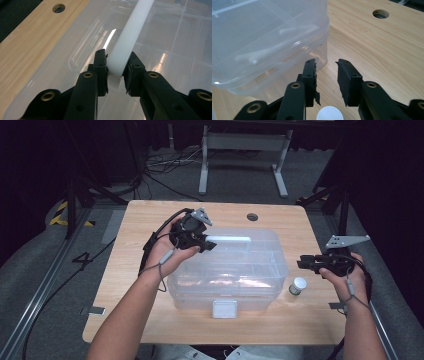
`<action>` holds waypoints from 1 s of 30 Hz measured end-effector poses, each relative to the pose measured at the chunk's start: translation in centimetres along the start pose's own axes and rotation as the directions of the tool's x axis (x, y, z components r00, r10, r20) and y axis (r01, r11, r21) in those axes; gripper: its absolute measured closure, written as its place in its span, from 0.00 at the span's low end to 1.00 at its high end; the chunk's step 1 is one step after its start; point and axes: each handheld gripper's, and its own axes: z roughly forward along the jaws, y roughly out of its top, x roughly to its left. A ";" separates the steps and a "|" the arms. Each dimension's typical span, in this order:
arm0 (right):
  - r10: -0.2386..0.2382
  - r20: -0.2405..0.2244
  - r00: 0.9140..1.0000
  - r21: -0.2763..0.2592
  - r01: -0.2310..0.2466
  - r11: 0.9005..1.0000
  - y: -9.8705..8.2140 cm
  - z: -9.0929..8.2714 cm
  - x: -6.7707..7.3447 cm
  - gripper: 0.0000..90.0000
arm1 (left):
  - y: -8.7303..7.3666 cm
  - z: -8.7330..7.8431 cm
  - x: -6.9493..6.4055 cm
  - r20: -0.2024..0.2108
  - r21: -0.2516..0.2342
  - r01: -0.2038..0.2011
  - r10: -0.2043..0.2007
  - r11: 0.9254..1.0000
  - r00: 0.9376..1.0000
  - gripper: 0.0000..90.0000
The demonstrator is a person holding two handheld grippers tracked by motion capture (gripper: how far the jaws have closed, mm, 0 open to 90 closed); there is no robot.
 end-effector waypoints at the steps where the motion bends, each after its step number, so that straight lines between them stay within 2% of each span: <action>1: 0.001 -0.003 1.000 -0.003 -0.001 1.000 0.0 -0.1 0.0 0.76 | 0.1 0.0 0.2 0.007 -0.002 0.007 -0.007 1.000 1.000 0.83; 5: -0.007 -0.004 1.000 -0.013 0.007 1.000 0.1 -0.5 0.3 0.76 | 0.5 -0.2 0.9 0.018 -0.008 0.026 -0.025 1.000 1.000 0.82; 9: -0.012 -0.004 1.000 -0.015 0.012 1.000 0.2 -0.5 0.5 0.76 | 1.1 -0.3 1.6 0.038 0.005 0.066 -0.067 0.998 0.997 0.82; 14: -0.020 -0.005 1.000 -0.016 0.020 1.000 0.2 -0.6 0.8 0.75 | 1.8 -0.4 2.6 0.051 0.009 0.086 -0.086 0.996 0.995 0.82; 19: -0.036 -0.013 0.999 -0.018 0.036 0.999 0.4 -0.7 1.3 0.75 | 2.1 -0.4 3.4 0.066 -0.008 0.102 -0.101 0.995 0.993 0.81; 23: -0.042 -0.017 0.999 -0.023 0.042 0.999 0.5 -0.7 1.6 0.76 | 2.5 -0.4 3.7 0.055 -0.002 0.105 -0.105 0.994 0.993 0.80; 25: -0.031 -0.003 1.000 -0.009 0.031 0.999 0.6 -0.6 1.6 0.80 | 2.8 -0.4 3.8 0.048 0.012 0.101 -0.101 0.995 0.994 0.80; 29: -0.040 -0.022 0.999 -0.006 0.040 0.999 0.5 -0.5 1.6 0.99 | 3.2 -0.5 3.8 0.027 0.029 0.096 -0.097 0.995 0.995 0.79; 30: -0.043 -0.031 0.999 -0.012 0.043 0.999 0.5 -0.5 1.7 1.00 | 3.3 -0.5 3.8 0.025 0.032 0.096 -0.097 0.995 0.995 0.79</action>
